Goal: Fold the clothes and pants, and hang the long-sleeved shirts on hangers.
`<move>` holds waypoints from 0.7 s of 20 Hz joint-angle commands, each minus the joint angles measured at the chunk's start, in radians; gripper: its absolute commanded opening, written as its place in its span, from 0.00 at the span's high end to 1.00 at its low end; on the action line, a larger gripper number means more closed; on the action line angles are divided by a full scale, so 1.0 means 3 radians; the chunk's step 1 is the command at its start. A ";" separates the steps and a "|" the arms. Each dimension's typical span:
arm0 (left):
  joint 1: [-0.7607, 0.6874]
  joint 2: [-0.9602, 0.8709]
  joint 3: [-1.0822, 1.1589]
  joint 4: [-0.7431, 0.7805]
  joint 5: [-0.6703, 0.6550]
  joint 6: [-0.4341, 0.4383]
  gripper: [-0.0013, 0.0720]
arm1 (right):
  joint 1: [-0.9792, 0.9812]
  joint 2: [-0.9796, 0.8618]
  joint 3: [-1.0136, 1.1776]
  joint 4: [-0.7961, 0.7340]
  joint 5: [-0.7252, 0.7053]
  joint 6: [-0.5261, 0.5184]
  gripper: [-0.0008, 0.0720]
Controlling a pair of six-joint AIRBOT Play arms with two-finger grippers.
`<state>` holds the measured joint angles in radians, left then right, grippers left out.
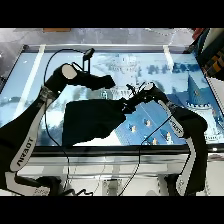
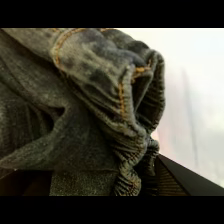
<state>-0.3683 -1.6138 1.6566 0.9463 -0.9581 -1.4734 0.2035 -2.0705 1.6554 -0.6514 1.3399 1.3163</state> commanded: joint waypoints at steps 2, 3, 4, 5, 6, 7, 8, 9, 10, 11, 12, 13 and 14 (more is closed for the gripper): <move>0.0313 0.0192 0.0003 0.0086 -0.0039 0.0003 0.02 | 0.0003 -0.0010 0.0001 0.0238 0.0290 -0.0085 0.05; 0.0385 0.0262 0.0003 0.0086 -0.0055 0.0004 0.02 | -0.0047 -0.0006 0.0001 0.0259 0.0375 -0.0158 0.05; 0.0444 0.0324 0.0003 0.0088 -0.0071 0.0004 0.02 | -0.0103 0.0005 0.0001 0.0252 0.0430 -0.0182 0.05; 0.0497 0.0388 0.0003 0.0088 -0.0084 0.0029 0.02 | -0.0170 0.0018 0.0001 0.0252 0.0515 -0.0196 0.05; 0.0535 0.0437 0.0003 0.0088 -0.0090 0.0097 0.02 | -0.0235 0.0029 0.0001 0.0254 0.0617 -0.0280 0.08; 0.0568 0.0486 0.0003 0.0086 -0.0090 0.0141 0.02 | -0.0296 0.0038 0.0001 0.0235 0.0693 -0.0376 0.12; 0.0587 0.0519 0.0003 0.0086 -0.0092 0.0142 0.02 | -0.0346 0.0038 0.0001 0.0231 0.0693 -0.0423 0.14; 0.0595 0.0548 0.0003 0.0086 -0.0104 0.0142 0.02 | -0.0389 0.0037 0.0001 0.0193 0.0651 -0.0420 0.13; 0.0596 0.0568 0.0003 0.0086 -0.0130 0.0169 0.02 | -0.0413 0.0038 0.0001 0.0159 0.0581 -0.0416 0.13; 0.0596 0.0580 0.0003 0.0086 -0.0160 0.0230 0.02 | -0.0425 0.0038 0.0001 0.0148 0.0469 -0.0370 0.12; 0.0596 0.0581 0.0003 0.0086 -0.0191 0.0253 0.02 | -0.0422 0.0037 0.0000 0.0148 0.0393 -0.0188 0.02; 0.0596 0.0581 0.0001 0.0088 -0.0203 0.0253 0.02 | -0.0398 0.0037 0.0000 0.0136 0.0356 -0.0071 0.01; 0.0596 0.0581 0.0003 0.0086 -0.0202 0.0253 0.02 | -0.0357 0.0037 0.0000 0.0100 0.0352 -0.0058 0.01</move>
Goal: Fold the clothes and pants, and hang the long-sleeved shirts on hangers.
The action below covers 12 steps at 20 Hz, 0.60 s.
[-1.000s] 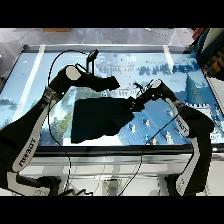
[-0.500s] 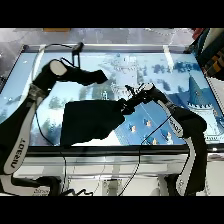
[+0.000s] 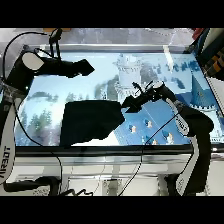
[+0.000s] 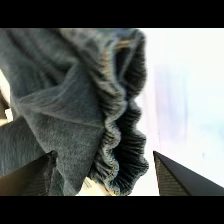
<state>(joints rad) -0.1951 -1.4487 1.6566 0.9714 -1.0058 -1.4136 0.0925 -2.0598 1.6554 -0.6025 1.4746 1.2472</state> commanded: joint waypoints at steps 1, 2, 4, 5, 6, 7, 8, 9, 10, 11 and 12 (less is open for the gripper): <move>0.0019 0.0031 0.0003 0.0003 -0.0043 0.0053 0.02 | 0.0069 0.0000 0.0000 -0.0167 -0.0113 0.0172 0.01; 0.0019 0.0031 0.0003 0.0003 -0.0043 0.0053 0.02 | 0.0149 -0.0004 -0.0004 -0.0319 -0.0140 0.0178 0.01; 0.0019 0.0031 0.0003 0.0003 -0.0045 0.0052 0.02 | 0.0346 -0.0037 -0.0017 -0.0481 -0.0183 0.0404 0.02; 0.0019 0.0031 0.0003 0.0003 -0.0045 0.0052 0.02 | 0.0456 -0.0061 -0.0017 -0.0459 -0.0179 0.0477 0.07; 0.0019 0.0031 0.0003 0.0003 -0.0045 0.0052 0.02 | 0.0581 -0.0071 -0.0015 -0.0430 -0.0179 0.0448 0.16; 0.0019 0.0031 0.0003 0.0003 -0.0045 0.0052 0.02 | 0.0694 -0.0070 -0.0014 -0.0416 -0.0184 0.0371 0.29; 0.0019 0.0031 0.0003 0.0003 -0.0045 0.0052 0.02 | 0.0791 -0.0070 -0.0005 -0.0375 -0.0231 0.0281 0.37; 0.0019 0.0031 0.0003 0.0001 -0.0045 0.0052 0.02 | 0.0866 -0.0070 0.0001 -0.0320 -0.0309 0.0238 0.37; 0.0019 0.0031 0.0003 -0.0001 -0.0056 0.0052 0.02 | 0.0922 -0.0070 0.0001 -0.0278 -0.0378 0.0228 0.37; 0.0019 0.0031 0.0003 -0.0011 -0.0090 0.0052 0.02 | 0.0963 -0.0070 0.0001 -0.0253 -0.0418 0.0228 0.36; 0.0019 0.0031 0.0003 -0.0010 -0.0134 0.0053 0.02 | 0.0999 -0.0067 0.0001 -0.0253 -0.0467 0.0228 0.36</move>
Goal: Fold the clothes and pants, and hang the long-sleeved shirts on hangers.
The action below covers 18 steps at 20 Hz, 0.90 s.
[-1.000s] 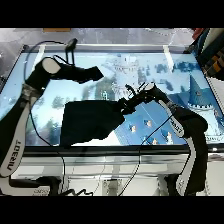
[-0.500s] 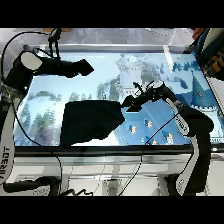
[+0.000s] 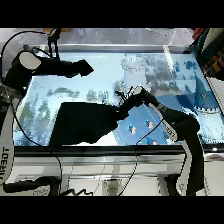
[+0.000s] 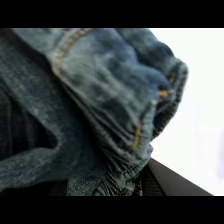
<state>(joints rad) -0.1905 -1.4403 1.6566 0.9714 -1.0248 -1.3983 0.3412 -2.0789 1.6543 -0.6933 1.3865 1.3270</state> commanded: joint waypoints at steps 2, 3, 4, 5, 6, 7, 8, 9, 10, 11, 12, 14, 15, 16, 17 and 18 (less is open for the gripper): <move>0.0004 0.0003 0.0003 -0.0009 -0.0120 0.0003 0.02 | 0.0220 -0.0004 0.0005 0.0074 -0.0360 -0.0038 0.36; 0.0004 0.0003 0.0003 -0.0008 -0.0114 0.0003 0.02 | 0.0233 -0.0004 0.0005 0.0155 -0.0444 -0.0039 0.41; 0.0005 0.0003 0.0003 -0.0006 -0.0112 0.0004 0.02 | 0.0237 -0.0003 0.0005 0.0300 -0.0500 -0.0038 0.72; 0.0005 0.0004 0.0003 0.0008 -0.0108 0.0005 0.02 | 0.0237 -0.0004 0.0005 0.0502 -0.0520 -0.0038 0.92; 0.0004 0.0008 0.0003 0.0056 -0.0097 0.0004 0.02 | 0.0235 -0.0003 0.0005 0.0758 -0.0526 -0.0045 0.93; 0.0004 0.0022 0.0004 0.0141 -0.0076 0.0004 0.02 | 0.0231 0.0001 0.0005 0.1010 -0.0520 -0.0150 0.93; 0.0005 0.0048 0.0004 0.0251 -0.0046 0.0004 0.02 | 0.0209 0.0023 0.0005 0.1221 -0.0516 -0.0366 0.93; 0.0005 0.0086 0.0005 0.0381 -0.0019 0.0004 0.02 | 0.0173 0.0057 0.0005 0.1354 -0.0514 -0.0504 0.93; 0.0004 0.0151 0.0005 0.0539 0.0000 0.0004 0.02 | 0.0113 0.0102 0.0005 0.1451 -0.0510 -0.0585 0.93; 0.0004 0.0230 0.0005 0.0696 0.0017 0.0003 0.02 | 0.0022 0.0158 0.0005 0.1503 -0.0509 -0.0656 0.93; 0.0004 0.0315 0.0004 0.0824 0.0038 0.0003 0.02 | -0.0088 0.0220 0.0005 0.1523 -0.0509 -0.0684 0.93; 0.0004 0.0502 0.0005 0.1019 0.0050 0.0003 0.02 | -0.0367 0.0375 0.0005 0.1535 -0.0484 -0.0682 0.93; 0.0004 0.0595 0.0004 0.1088 0.0048 0.0003 0.02 | -0.0534 0.0467 0.0005 0.1539 -0.0458 -0.0678 0.93; 0.0004 0.0694 0.0004 0.1136 0.0048 0.0003 0.02 | -0.0702 0.0562 0.0005 0.1539 -0.0421 -0.0676 0.93; 0.0004 0.0782 0.0004 0.1156 0.0050 0.0003 0.02 | -0.0888 0.0675 0.0004 0.1536 -0.0380 -0.0676 0.93; 0.0004 0.0875 0.0004 0.1189 0.0050 0.0003 0.02 | -0.1068 0.0781 0.0005 0.1535 -0.0355 -0.0649 0.93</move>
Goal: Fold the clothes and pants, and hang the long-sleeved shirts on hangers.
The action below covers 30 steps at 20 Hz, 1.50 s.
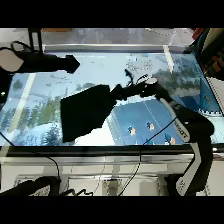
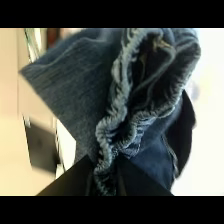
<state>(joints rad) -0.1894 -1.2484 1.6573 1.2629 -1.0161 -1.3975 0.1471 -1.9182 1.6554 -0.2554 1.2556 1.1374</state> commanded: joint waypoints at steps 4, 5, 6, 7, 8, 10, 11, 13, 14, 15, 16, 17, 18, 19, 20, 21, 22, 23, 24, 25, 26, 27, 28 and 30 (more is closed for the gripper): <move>0.0000 0.0539 0.0001 0.0295 0.0019 0.0000 0.02 | -0.1205 0.0724 0.0001 0.0024 0.0092 0.0121 0.93; 0.0000 0.0595 0.0001 0.0332 0.0019 0.0000 0.02 | -0.1422 0.0839 0.0001 -0.0028 0.0086 0.0188 0.93; 0.0000 0.0651 0.0001 0.0331 0.0019 0.0000 0.02 | -0.1644 0.0950 0.0001 -0.0099 0.0086 0.0244 0.93; 0.0000 0.0698 0.0001 0.0341 0.0020 0.0000 0.02 | -0.1854 0.1049 0.0001 -0.0179 0.0074 0.0310 0.93; 0.0000 0.0732 0.0001 0.0341 0.0020 0.0000 0.02 | -0.2090 0.1151 0.0001 -0.0276 0.0045 0.0417 0.93; 0.0000 0.0796 0.0001 0.0341 0.0020 0.0000 0.02 | -0.2520 0.1315 0.0001 -0.0463 0.0023 0.0632 0.93; 0.0000 0.0820 0.0001 0.0342 0.0020 0.0000 0.02 | -0.2742 0.1395 0.0001 -0.0607 0.0015 0.0748 0.93; 0.0000 0.0848 0.0001 0.0341 0.0023 0.0000 0.02 | -0.3129 0.1526 0.0001 -0.0973 -0.0037 0.1027 0.93; 0.0000 0.0852 0.0001 0.0341 0.0046 0.0000 0.02 | -0.3330 0.1595 0.0001 -0.1169 -0.0089 0.1225 0.93; 0.0000 0.0852 0.0001 0.0340 0.0088 0.0000 0.02 | -0.3517 0.1659 0.0001 -0.1358 -0.0131 0.1405 0.93; 0.0000 0.0852 0.0001 0.0340 0.0126 0.0000 0.02 | -0.3675 0.1719 0.0001 -0.1556 -0.0146 0.1577 0.93; 0.0000 0.0852 0.0001 0.0338 0.0150 -0.0001 0.02 | -0.3826 0.1780 0.0001 -0.1793 -0.0135 0.1759 0.93; 0.0000 0.0852 0.0001 0.0328 0.0151 -0.0001 0.02 | -0.3950 0.1835 0.0001 -0.2050 -0.0083 0.1915 0.93; 0.0000 0.0852 0.0001 0.0328 0.0151 -0.0001 0.02 | -0.4061 0.1882 0.0001 -0.2356 0.0041 0.2076 0.93; 0.0000 0.0852 0.0001 0.0327 0.0151 -0.0001 0.02 | -0.4156 0.1912 0.0001 -0.2705 0.0231 0.2220 0.93; 0.0000 0.0852 0.0001 0.0326 0.0158 -0.0001 0.02 | -0.4228 0.1933 0.0001 -0.3092 0.0463 0.2324 0.93; 0.0000 0.0852 0.0001 0.0327 0.0158 -0.0001 0.02 | -0.4276 0.1939 0.0000 -0.3480 0.0698 0.2412 0.93; 0.0000 0.0852 0.0001 0.0327 0.0159 -0.0001 0.02 | -0.4308 0.1939 0.0000 -0.3891 0.0931 0.2455 0.93; 0.0000 0.0852 0.0001 0.0327 0.0158 -0.0001 0.02 | -0.4314 0.1939 0.0000 -0.4237 0.1073 0.2454 0.93; 0.0000 0.0852 0.0001 0.0327 0.0158 -0.0001 0.02 | -0.4314 0.1939 0.0000 -0.4498 0.1146 0.2453 0.93; 0.0000 0.0852 0.0001 0.0327 0.0158 -0.0001 0.02 | -0.4314 0.1937 0.0000 -0.4617 0.1124 0.2453 0.93; 0.0000 0.0852 0.0001 0.0327 0.0158 -0.0001 0.02 | -0.4313 0.1937 0.0000 -0.4637 0.1072 0.2454 0.82; 0.0000 0.0852 0.0001 0.0327 0.0158 -0.0001 0.02 | -0.4313 0.1937 0.0000 -0.4635 0.1061 0.2454 0.42; 0.0000 0.0852 0.0001 0.0328 0.0158 -0.0001 0.02 | -0.4311 0.1937 0.0000 -0.4632 0.1059 0.2443 0.05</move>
<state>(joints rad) -0.1894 -0.9932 1.6577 1.3617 -0.9695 -1.3979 -1.1397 -1.3388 1.6554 -1.5421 1.5459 1.8553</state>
